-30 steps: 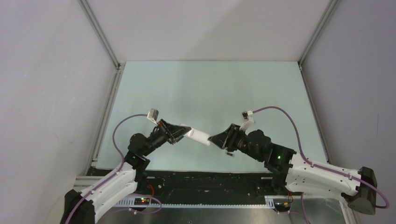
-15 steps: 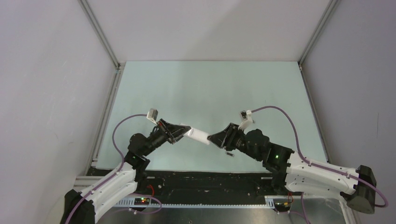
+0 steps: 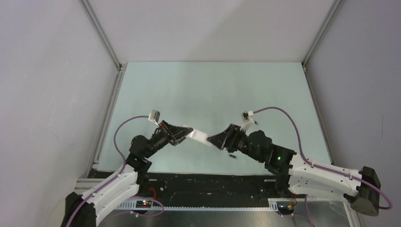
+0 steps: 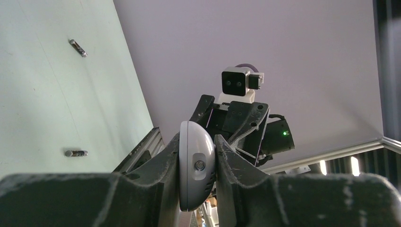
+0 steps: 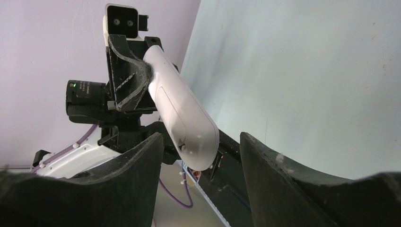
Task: Load the batteries into the remote control
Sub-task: Adjust the remote control, then remove the battery cover from the remote control.
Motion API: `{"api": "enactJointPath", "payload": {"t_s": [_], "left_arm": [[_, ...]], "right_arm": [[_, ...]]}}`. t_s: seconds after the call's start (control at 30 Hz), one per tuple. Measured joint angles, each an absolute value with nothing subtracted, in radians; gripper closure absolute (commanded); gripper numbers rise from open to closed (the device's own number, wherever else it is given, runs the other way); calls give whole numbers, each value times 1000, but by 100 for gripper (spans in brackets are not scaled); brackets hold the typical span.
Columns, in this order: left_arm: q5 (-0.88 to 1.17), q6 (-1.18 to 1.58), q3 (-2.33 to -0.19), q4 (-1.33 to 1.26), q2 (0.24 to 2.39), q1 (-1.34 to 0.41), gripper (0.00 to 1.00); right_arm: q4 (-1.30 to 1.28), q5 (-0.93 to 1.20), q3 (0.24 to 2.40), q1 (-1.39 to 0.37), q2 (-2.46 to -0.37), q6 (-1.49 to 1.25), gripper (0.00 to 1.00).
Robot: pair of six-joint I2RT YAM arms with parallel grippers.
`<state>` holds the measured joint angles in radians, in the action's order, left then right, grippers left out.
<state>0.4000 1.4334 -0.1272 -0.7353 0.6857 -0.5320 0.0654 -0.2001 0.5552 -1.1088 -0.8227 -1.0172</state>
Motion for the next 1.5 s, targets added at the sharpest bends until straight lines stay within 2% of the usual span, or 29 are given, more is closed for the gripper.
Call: {"api": "enactJointPath", "payload": {"t_s": [0.47, 0.9, 1.5], "left_arm": [[400, 1434, -127, -736, 686, -532, 100], [399, 1433, -127, -738, 678, -532, 100], [395, 1432, -126, -735, 673, -532, 100]], "right_arm": [[24, -205, 555, -1109, -754, -1016, 54], [5, -223, 543, -1118, -753, -1020, 60], [21, -232, 542, -1118, -765, -1044, 62]]}}
